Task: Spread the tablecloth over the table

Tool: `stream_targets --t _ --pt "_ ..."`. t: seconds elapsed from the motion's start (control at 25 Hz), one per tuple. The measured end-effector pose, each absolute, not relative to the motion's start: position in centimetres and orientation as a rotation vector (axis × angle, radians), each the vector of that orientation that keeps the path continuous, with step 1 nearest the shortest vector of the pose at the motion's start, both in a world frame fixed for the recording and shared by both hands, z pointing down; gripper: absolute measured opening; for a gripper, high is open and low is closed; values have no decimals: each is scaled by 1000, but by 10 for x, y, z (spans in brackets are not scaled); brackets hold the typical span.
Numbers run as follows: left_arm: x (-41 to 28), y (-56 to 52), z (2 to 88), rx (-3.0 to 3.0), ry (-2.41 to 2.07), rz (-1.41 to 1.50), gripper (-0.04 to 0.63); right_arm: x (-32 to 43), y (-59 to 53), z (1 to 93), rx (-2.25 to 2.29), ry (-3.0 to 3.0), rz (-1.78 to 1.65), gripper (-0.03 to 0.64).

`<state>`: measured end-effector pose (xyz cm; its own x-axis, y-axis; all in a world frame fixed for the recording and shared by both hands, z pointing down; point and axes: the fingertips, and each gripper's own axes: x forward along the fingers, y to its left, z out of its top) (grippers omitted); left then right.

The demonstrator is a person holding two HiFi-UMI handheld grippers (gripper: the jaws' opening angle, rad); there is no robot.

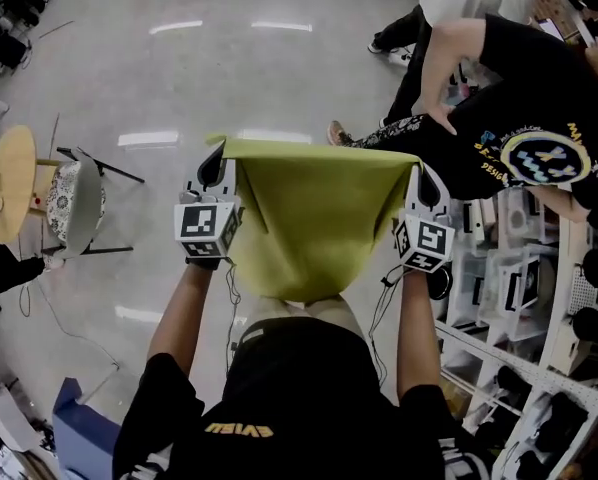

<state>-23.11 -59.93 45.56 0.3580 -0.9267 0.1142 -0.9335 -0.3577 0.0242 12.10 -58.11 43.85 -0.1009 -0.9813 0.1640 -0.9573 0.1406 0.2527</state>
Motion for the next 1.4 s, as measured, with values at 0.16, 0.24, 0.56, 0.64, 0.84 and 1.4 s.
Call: stream_targets --t 0.16,0.24,0.56,0.64,0.84,1.4 --pt "-227 -621 476 2471 -1744 170 21 126 -609 462 1832 -2162 -71 6" --pt "-226 -633 487 2432 -1751 181 21 127 -621 474 1801 -2171 -57 6" --pt "-216 -674 542 2381 -1774 325 21 136 -669 540 1741 -2154 91 6" --pt "-217 -683 556 2380 -1766 359 21 135 -680 553 1722 -2147 108 6" --pt "-217 -699 592 2360 -1730 451 21 132 -701 582 1670 -2133 135 6" --pt "-237 -731 690 2311 -1595 686 21 110 -739 660 1534 -2097 178 6"
